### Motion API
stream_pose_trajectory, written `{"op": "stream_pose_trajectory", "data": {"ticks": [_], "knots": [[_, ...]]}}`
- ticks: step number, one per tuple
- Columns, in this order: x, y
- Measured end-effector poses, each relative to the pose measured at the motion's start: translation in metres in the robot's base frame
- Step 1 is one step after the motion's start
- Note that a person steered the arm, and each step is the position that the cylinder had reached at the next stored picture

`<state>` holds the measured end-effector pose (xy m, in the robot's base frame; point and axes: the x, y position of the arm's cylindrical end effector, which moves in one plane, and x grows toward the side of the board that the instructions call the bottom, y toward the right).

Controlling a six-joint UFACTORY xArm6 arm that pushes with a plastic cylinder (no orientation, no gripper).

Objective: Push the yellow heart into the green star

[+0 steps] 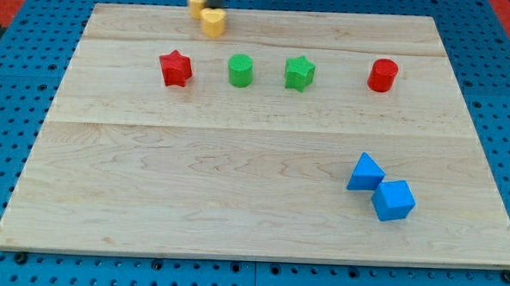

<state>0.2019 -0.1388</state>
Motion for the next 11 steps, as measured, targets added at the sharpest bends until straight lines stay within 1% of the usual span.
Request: {"op": "stream_pose_trajectory", "data": {"ticks": [1,2,3,4,5,6,7,8,9,10,11], "knots": [[0.006,-0.058],[0.029,-0.044],[0.017,0.049],[0.019,0.116],[0.042,0.123],[0.051,0.154],[0.080,0.177],[0.116,0.174],[0.155,0.157],[0.192,0.156],[0.209,0.123]]}}
